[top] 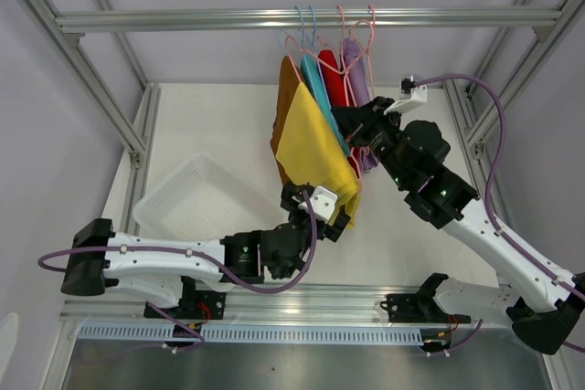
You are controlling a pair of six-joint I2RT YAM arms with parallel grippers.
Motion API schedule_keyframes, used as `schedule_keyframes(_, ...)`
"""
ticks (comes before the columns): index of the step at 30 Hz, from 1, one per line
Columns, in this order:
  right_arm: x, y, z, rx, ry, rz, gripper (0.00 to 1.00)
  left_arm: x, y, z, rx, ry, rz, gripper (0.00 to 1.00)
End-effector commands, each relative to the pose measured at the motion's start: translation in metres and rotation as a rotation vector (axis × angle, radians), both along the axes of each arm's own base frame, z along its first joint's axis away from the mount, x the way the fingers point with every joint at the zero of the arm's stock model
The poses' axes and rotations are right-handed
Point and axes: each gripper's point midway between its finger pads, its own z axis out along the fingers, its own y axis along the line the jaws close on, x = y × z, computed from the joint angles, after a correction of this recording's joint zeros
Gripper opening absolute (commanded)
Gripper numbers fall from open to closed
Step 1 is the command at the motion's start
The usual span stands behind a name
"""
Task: Remove the trousers from the hanger
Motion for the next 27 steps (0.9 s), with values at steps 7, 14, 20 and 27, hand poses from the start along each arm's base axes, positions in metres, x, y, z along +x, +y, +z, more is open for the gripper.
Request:
schedule_keyframes(7,-0.016,-0.026,0.069,0.209,-0.153,-0.025,0.0,0.011,0.013,0.016,-0.104,0.025,0.073,0.93)
schedule_keyframes(14,-0.018,-0.022,0.062,0.213,-0.132,-0.003,0.0,0.016,0.015,0.024,-0.134,0.002,0.122,0.91)
schedule_keyframes(20,-0.021,-0.017,0.056,0.215,-0.121,0.015,0.0,0.019,0.01,0.032,-0.135,-0.024,0.13,0.86)
schedule_keyframes(27,-0.024,-0.01,0.047,0.198,-0.108,0.033,0.0,0.02,0.008,0.04,-0.143,-0.038,0.13,0.62)
